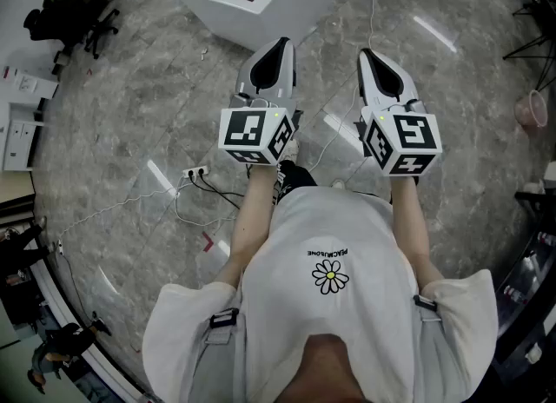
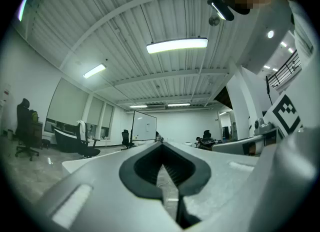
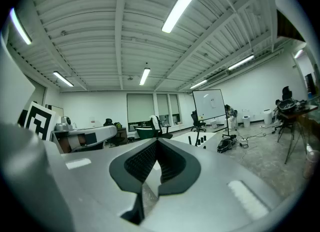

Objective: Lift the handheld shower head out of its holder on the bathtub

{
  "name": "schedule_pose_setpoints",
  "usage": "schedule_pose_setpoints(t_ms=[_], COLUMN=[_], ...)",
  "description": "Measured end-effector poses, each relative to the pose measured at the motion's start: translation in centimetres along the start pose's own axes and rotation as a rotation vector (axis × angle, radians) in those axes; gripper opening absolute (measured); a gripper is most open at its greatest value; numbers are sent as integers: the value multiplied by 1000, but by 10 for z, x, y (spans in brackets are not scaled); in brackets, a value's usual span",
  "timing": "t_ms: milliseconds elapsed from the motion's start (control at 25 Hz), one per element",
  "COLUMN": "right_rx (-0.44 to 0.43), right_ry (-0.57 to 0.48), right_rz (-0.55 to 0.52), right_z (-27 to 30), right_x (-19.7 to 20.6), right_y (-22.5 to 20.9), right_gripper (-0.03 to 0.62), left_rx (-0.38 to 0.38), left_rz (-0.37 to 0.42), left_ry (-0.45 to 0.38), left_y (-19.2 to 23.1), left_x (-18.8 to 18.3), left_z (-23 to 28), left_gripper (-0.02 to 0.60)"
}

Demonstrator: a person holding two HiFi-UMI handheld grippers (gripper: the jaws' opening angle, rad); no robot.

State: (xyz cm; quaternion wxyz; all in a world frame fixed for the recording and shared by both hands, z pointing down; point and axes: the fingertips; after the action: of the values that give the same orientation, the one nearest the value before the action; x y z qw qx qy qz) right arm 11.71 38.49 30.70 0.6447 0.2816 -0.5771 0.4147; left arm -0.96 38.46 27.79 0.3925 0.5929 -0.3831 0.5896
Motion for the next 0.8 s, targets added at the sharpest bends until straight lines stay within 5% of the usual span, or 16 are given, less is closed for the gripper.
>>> schedule_pose_setpoints(t_ms=[800], right_rx=[51], right_ry=[-26], right_rz=[92], right_z=[-30], right_x=[11], right_y=[-28], right_gripper=[23], left_rx=[44], left_rz=[-8], left_ry=[28], left_y=[-27], left_x=[3], left_z=[0], left_gripper=[0])
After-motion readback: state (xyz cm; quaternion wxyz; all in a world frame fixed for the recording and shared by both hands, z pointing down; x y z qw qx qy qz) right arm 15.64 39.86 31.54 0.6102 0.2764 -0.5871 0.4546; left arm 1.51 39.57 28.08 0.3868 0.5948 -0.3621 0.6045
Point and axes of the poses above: the fingertips, and each gripper's own axes: z forward along the fingers, y to its left, x out of its underside, and after that the axes turned 7 degrees about y, right-handed
